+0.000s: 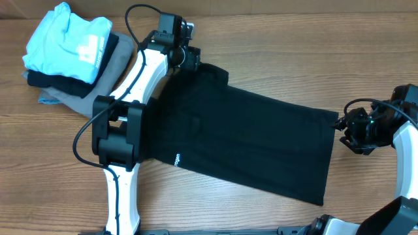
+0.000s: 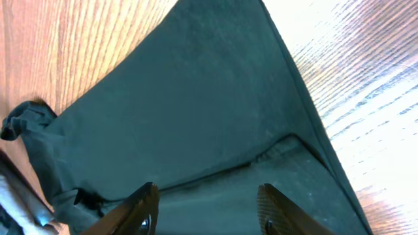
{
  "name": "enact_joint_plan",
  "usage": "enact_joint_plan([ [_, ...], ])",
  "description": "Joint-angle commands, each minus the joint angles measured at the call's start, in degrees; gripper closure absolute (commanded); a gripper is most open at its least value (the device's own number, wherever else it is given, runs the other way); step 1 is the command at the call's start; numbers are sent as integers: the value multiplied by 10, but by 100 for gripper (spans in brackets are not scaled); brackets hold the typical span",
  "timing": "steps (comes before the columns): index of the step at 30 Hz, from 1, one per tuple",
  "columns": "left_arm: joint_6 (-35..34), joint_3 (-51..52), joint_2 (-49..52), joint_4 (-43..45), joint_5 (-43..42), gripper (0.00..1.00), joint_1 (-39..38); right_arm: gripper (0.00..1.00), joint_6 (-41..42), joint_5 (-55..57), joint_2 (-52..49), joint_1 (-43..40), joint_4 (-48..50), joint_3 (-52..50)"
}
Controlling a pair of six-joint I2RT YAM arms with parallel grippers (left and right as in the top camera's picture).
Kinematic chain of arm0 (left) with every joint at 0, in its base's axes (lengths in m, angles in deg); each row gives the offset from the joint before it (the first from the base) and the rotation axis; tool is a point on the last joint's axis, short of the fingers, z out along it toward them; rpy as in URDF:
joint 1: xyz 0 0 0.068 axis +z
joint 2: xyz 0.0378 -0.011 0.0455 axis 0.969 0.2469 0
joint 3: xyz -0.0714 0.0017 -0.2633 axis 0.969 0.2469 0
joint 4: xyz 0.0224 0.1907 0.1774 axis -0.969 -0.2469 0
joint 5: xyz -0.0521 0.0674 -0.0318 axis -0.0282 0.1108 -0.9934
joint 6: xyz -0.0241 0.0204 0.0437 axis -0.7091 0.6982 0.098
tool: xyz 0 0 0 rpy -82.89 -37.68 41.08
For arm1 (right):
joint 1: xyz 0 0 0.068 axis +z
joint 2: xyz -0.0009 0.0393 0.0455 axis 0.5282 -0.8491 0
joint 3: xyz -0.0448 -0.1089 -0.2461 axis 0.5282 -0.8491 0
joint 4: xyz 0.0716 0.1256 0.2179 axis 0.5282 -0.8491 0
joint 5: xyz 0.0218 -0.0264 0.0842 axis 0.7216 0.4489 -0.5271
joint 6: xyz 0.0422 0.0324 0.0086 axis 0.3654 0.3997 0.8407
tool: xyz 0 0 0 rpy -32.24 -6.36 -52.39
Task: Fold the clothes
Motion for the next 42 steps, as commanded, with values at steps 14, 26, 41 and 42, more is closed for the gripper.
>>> enact_joint_plan([
  [14,7,-9,43,48,24,65,2,48,-2,42,13,1,-19,11],
  [26,6,-10,42,30,22,96,4,48,-2,42,13,1,-17,11],
  [41,5,-147,34,-89,21,96,5,48,-2,51,13,1,5,11],
  [42,6,-160,34,-108,21,96,5,46,-2,63,13,1,26,11],
])
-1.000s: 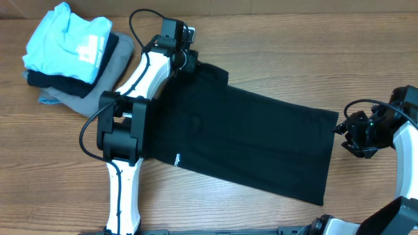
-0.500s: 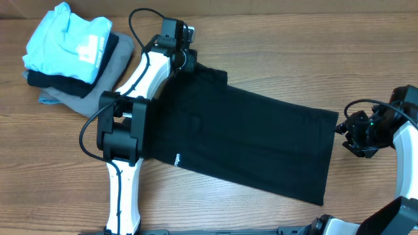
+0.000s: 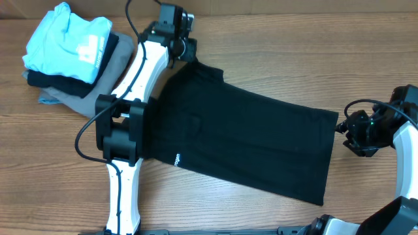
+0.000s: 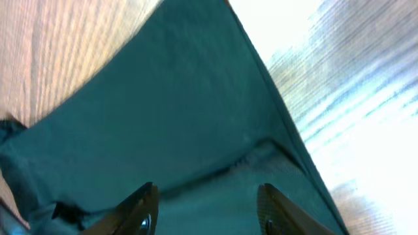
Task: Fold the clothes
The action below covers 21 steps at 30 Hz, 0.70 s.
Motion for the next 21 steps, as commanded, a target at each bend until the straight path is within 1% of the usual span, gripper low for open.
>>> enact_joint_plan([
  [1,3,-44,-5,-36,4,96,3,45,-2,28,13,1,49,11],
  [5,3,-62,-5,-68,3,96,3,42,-2,30,8,2,138,11],
  [8,3,-70,-5,-85,3,96,3,43,-2,30,-16,2,190,11],
  [14,3,-73,-7,-96,-23,96,3,44,-2,30,-110,2,269,11],
  [15,3,-73,-7,-96,-31,96,3,46,-2,29,-126,2,282,11],
  [21,1,-73,-7,-96,-59,96,2,49,-2,10,-218,3,342,11],
])
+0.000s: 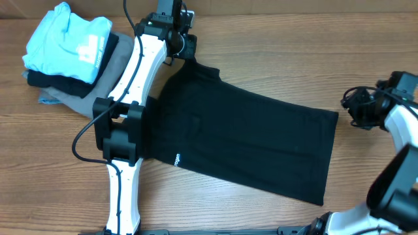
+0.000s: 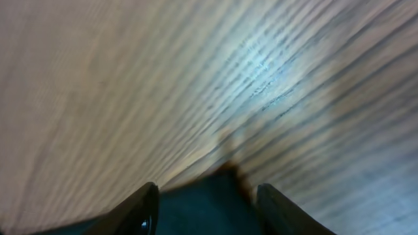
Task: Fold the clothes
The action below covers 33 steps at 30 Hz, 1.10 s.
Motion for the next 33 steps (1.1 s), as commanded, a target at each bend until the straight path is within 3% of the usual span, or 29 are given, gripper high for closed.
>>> enact_joint_plan([
  [1,1,-17,-7,0,-27,96,2,50,0,-10,-40,3,16,9],
  [10,0,-17,-7,-2,-27,96,2,58,0,-33,-76,25,4,9],
  [15,0,-17,-8,-4,-34,96,2,80,0,-23,-80,37,5,9],
  [17,1,-21,-9,-15,-34,96,2,96,0,-9,-80,33,-2,11],
  [20,10,-35,-12,-35,-28,96,4,96,0,-9,-72,22,-17,20],
  [33,22,-167,-13,-216,138,96,10,96,0,-9,25,12,-104,31],
])
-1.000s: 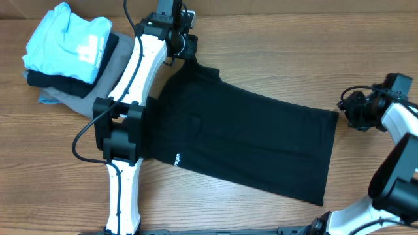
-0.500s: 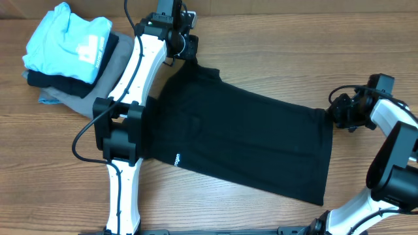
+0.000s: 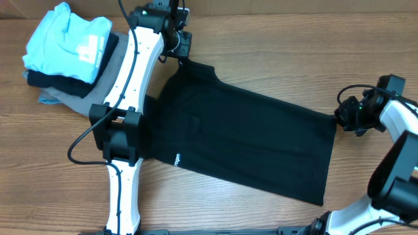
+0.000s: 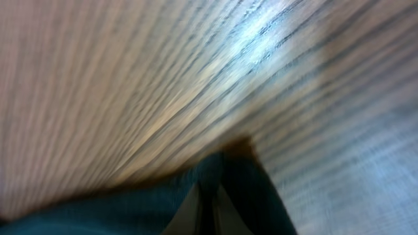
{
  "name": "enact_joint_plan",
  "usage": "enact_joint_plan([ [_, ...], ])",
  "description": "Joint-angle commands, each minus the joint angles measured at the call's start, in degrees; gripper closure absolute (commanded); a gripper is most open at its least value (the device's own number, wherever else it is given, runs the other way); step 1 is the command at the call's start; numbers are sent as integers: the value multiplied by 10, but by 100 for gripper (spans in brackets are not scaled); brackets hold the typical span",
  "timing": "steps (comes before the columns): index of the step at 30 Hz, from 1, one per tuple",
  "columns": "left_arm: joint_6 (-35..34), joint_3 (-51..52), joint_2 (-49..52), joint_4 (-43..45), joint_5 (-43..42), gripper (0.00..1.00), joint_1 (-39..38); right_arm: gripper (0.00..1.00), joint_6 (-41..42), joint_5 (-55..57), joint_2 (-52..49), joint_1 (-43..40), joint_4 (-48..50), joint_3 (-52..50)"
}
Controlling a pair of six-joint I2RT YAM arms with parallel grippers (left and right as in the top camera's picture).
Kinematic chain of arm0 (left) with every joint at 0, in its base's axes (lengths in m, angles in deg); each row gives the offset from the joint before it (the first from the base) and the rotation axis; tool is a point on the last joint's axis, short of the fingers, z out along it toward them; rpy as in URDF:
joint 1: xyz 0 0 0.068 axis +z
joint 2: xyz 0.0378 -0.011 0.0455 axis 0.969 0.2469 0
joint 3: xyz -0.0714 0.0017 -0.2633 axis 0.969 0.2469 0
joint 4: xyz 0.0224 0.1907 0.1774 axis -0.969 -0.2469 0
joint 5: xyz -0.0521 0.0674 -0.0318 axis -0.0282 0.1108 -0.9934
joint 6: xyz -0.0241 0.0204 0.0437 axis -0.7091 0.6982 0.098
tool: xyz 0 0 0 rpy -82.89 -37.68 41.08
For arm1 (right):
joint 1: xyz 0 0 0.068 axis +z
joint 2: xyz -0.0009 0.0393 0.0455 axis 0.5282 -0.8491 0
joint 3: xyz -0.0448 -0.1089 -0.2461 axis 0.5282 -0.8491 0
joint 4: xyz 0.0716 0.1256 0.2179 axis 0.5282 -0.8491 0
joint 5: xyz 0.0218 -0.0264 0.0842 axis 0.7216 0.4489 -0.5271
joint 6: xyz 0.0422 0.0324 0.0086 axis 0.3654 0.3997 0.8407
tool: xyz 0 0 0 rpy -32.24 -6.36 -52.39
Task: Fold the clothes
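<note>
A black garment (image 3: 248,140) lies spread flat across the middle of the table. Its far right corner (image 4: 228,173) is pinched between the fingers of my right gripper (image 4: 210,196), which is shut on the cloth; in the overhead view that gripper (image 3: 344,115) sits at the garment's right edge. My left gripper (image 3: 182,48) is at the garment's far left corner near the table's back edge. The cloth draws up to a point at it, so it looks shut on that corner.
A stack of folded clothes (image 3: 68,52), light blue on top with black and grey beneath, sits at the back left. The left arm (image 3: 121,124) stretches along the garment's left side. Bare wooden table (image 3: 274,59) shows behind and in front of the garment.
My right gripper was open just off the garment's far right corner; now it is shut on that corner. The left gripper stands slightly farther back and left, and the corner has followed it.
At first my right gripper hung open over the garment's right edge and the left was at the far left corner. The right one then stood open beside the far right corner and now grips it. The left gripper has shifted backward, drawing its corner along.
</note>
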Motion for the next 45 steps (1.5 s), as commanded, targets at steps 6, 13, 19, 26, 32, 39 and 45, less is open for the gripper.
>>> enact_joint_plan([
  [6,26,-82,-14,-125,63,96,15,96,7,5,83,-5,-66,17],
  [13,34,-84,-14,-215,61,96,18,96,4,6,102,-14,-147,17],
  [19,43,-84,-14,-272,64,96,18,96,-1,6,102,-14,-201,17],
  [26,44,-63,-21,-272,50,96,17,96,-14,6,102,-14,-265,17],
  [32,52,86,-89,-272,60,96,20,96,-49,7,102,-14,-319,14],
  [39,51,211,-139,-272,61,96,49,94,-43,59,102,-14,-351,-9],
  [45,43,259,-139,-273,60,96,78,92,-17,64,102,-14,-306,-80],
])
